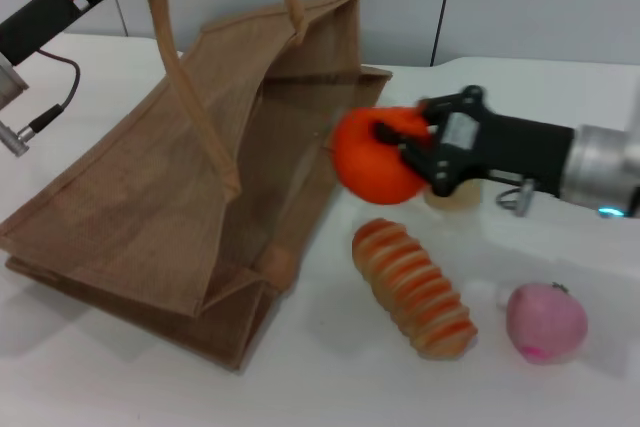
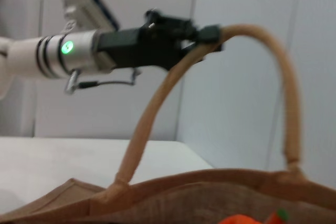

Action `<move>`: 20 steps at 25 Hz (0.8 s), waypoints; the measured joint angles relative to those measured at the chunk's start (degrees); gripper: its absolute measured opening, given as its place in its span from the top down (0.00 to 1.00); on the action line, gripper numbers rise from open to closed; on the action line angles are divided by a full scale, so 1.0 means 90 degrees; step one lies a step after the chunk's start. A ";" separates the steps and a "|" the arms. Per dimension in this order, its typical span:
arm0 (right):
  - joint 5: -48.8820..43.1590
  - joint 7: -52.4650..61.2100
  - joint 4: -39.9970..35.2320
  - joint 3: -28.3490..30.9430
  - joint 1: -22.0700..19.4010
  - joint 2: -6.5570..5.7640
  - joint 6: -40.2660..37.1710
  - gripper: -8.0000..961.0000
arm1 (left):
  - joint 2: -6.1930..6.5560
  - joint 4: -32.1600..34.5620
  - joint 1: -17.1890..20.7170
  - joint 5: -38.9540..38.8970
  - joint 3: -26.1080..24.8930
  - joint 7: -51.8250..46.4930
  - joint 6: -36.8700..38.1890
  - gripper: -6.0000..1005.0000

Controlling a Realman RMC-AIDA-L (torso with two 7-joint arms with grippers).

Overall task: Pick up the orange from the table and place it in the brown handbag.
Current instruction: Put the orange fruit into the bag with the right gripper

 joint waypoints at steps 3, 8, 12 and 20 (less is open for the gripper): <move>-0.0004 -0.0146 0.0422 -0.0185 0.0272 0.0007 0.0590 0.89 | -0.0001 0.0000 -0.0034 -0.0021 0.0004 -0.0074 -0.0099 0.87; -0.0042 -0.0316 0.0953 -0.0384 0.0695 0.0026 0.1379 0.91 | -0.0006 0.0000 -0.0133 -0.0022 0.0039 -0.0181 -0.0255 0.87; -0.0109 -0.0511 0.1326 -0.0389 0.0953 0.0039 0.1946 0.91 | -0.0036 0.0000 -0.0198 -0.0021 0.0039 -0.0202 -0.0417 0.87; -0.0203 -0.0842 0.1837 -0.0385 0.1254 0.0055 0.2568 0.91 | -0.0073 0.0000 -0.0330 0.0001 0.0058 -0.0287 -0.0673 0.87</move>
